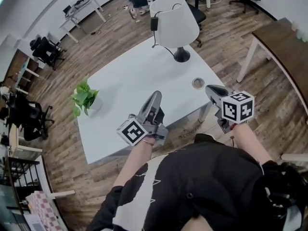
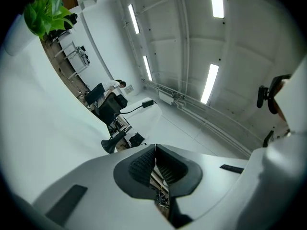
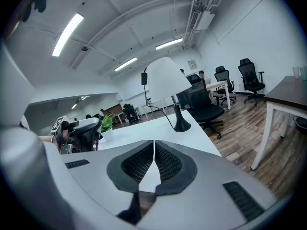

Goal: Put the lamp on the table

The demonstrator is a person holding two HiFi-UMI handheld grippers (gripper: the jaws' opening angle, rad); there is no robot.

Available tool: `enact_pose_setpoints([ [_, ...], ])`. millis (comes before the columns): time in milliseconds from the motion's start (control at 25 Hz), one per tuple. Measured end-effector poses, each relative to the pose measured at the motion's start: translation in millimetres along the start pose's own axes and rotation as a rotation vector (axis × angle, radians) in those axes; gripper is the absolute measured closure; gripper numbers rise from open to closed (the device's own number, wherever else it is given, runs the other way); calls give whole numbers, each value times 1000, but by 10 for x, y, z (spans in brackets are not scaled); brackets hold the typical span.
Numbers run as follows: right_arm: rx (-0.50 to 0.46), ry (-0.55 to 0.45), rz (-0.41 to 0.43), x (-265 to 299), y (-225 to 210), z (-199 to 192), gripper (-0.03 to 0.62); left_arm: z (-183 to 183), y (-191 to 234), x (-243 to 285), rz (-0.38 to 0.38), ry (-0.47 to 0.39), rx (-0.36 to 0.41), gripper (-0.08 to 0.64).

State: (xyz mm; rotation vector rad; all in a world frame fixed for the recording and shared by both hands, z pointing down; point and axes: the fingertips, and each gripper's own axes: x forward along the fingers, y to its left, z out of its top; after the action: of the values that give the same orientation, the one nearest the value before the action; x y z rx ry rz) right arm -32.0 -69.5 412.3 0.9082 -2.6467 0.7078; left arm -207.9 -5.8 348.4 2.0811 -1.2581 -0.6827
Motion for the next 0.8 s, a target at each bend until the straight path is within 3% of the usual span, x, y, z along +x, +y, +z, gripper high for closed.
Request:
enact_pose_setpoints([
  [200, 17, 19, 5, -77, 416, -226, 569, -87, -210, -381, -57, 58, 70, 545],
  [440, -8, 45, -1, -148, 1069, -725, 575, -296, -295, -1114, -96, 188, 107, 545],
  [640, -20, 42, -51, -303, 1423, -986, 575, -358, -185, -1591, -30, 215, 215, 545],
  [800, -13, 13, -91, -506, 1561, -1003, 575, -376, -166, -1794, 7, 219, 224, 545],
])
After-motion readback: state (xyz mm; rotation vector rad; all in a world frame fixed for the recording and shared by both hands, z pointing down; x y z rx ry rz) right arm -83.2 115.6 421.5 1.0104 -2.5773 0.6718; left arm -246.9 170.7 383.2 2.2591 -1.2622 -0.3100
